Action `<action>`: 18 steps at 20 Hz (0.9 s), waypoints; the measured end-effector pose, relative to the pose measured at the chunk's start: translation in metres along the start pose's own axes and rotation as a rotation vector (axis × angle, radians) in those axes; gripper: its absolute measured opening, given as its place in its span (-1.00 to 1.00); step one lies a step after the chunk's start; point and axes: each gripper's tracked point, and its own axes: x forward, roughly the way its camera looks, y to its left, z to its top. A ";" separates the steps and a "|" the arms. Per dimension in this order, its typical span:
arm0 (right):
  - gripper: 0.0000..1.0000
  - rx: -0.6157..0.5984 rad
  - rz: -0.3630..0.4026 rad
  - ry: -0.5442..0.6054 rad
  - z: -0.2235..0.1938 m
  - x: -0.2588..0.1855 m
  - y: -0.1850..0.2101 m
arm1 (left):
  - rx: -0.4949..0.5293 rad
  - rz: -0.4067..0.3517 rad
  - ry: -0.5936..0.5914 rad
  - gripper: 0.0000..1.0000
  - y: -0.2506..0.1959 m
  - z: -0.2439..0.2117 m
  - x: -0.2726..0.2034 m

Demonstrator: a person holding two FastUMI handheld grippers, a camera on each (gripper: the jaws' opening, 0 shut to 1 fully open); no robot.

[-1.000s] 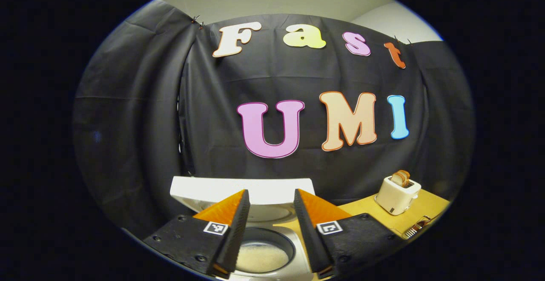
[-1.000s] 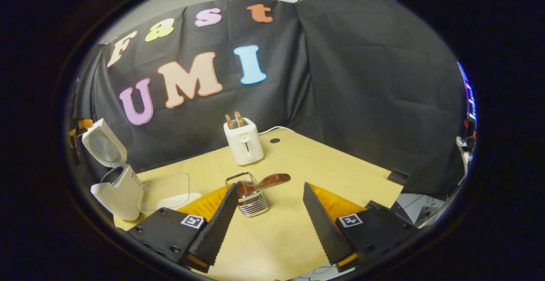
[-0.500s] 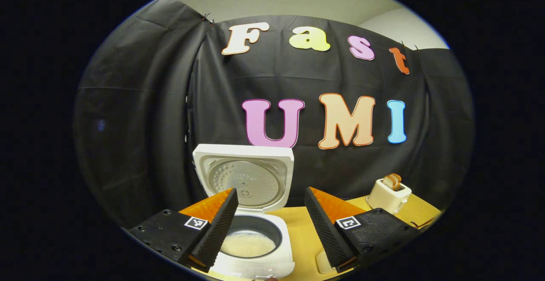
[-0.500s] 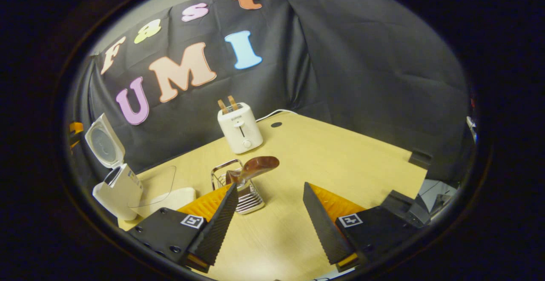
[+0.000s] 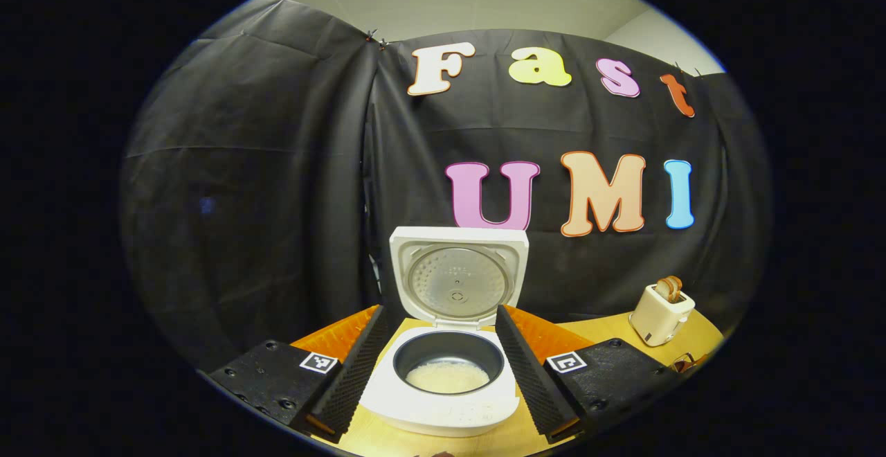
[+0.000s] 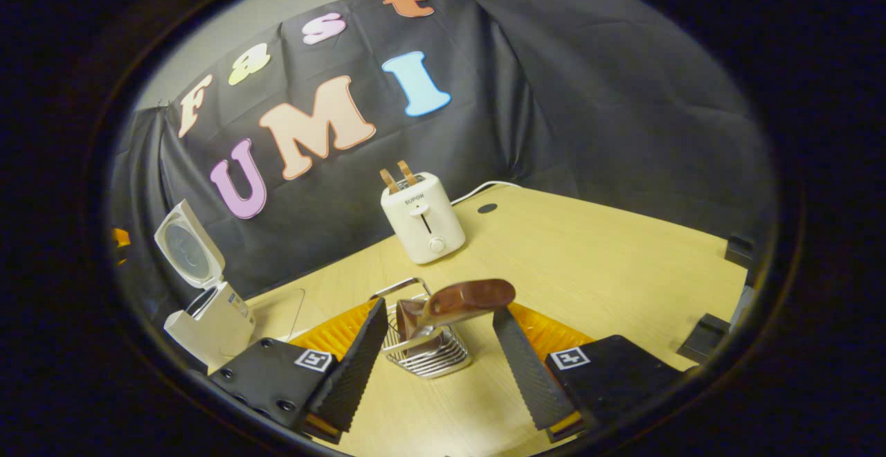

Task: Close the left gripper, press the button to open the rice cooker; take a wooden spoon from the chopstick holder with the right hand, scoop a spoonful of rice and pour it into the rice cooker, then put the wooden spoon back into the chopstick holder.

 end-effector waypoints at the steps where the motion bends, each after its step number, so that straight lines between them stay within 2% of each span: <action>1: 0.93 0.002 0.010 -0.007 -0.001 0.007 0.003 | 0.002 0.015 0.004 0.87 0.004 -0.002 -0.004; 3: 0.93 -0.001 0.026 -0.012 -0.001 0.017 0.008 | 0.011 0.041 0.018 0.87 0.010 -0.006 -0.015; 8: 0.35 -0.011 0.034 -0.015 -0.001 0.029 0.012 | 0.042 0.064 0.021 0.86 0.014 -0.004 -0.033; 13: -0.37 -0.030 0.035 -0.038 0.005 0.040 0.011 | 0.030 0.061 0.033 0.87 0.009 -0.009 -0.040; 16: -0.36 -0.042 0.051 -0.023 0.009 0.042 0.016 | 0.021 0.052 0.039 0.87 0.004 -0.014 -0.042; 18: -0.43 -0.094 0.066 -0.022 0.014 0.047 0.024 | 0.014 0.045 0.041 0.87 -0.004 -0.017 -0.042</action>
